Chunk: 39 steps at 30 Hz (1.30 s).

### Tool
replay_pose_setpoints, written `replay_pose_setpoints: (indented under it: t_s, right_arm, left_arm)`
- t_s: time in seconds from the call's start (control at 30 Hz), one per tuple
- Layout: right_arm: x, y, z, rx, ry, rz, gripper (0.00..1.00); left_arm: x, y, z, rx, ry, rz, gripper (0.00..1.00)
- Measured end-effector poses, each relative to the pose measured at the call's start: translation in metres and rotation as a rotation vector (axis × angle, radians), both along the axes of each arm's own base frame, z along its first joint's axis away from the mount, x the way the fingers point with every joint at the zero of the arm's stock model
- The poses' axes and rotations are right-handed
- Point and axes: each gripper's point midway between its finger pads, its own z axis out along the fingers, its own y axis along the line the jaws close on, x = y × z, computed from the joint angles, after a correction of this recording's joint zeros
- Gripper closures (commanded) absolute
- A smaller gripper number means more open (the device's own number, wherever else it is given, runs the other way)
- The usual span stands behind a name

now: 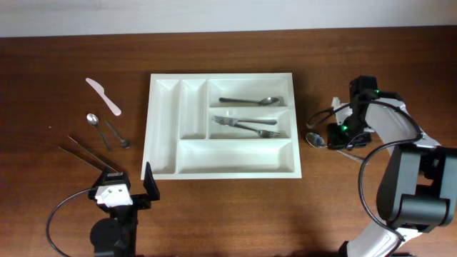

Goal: Pack container
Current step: 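Move the right gripper down to the remaining spoon and grasp it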

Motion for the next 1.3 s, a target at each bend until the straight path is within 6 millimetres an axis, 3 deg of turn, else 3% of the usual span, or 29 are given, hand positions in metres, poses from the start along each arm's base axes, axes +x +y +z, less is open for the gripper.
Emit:
replay_pose_setpoints:
  t_s: [0.13, 0.6, 0.73, 0.77, 0.8, 1.0, 1.1, 1.3]
  right_arm:
    - [-0.005, 0.008, -0.013, 0.036, -0.012, 0.044, 0.54]
    - [-0.005, 0.010, -0.020, 0.040, -0.054, 0.062, 0.53]
    - [-0.003, 0.008, -0.021, 0.035, -0.048, 0.061, 0.69]
    - [-0.003, 0.008, -0.021, 0.033, -0.049, 0.062, 0.79]
    - [0.000, 0.007, -0.021, 0.031, -0.054, 0.056, 0.83]
    - [0.004, 0.001, -0.021, 0.065, -0.069, -0.047, 0.82]
    - [0.004, -0.002, -0.021, 0.115, -0.071, -0.109, 0.95]
    - [0.004, -0.011, -0.021, 0.222, -0.071, -0.240, 0.96]
  left_arm:
    - [0.000, 0.000, 0.000, 0.000, 0.000, 0.000, 0.01]
    - [0.000, 0.000, 0.000, 0.000, 0.000, 0.000, 0.01]
    - [0.000, 0.000, 0.000, 0.000, 0.000, 0.000, 0.01]
    - [0.000, 0.000, 0.000, 0.000, 0.000, 0.000, 0.01]
    - [0.000, 0.000, 0.000, 0.000, 0.000, 0.000, 0.01]
    - [0.000, 0.000, 0.000, 0.000, 0.000, 0.000, 0.01]
    - [0.000, 0.000, 0.000, 0.000, 0.000, 0.000, 0.01]
    - [0.000, 0.000, 0.000, 0.000, 0.000, 0.000, 0.01]
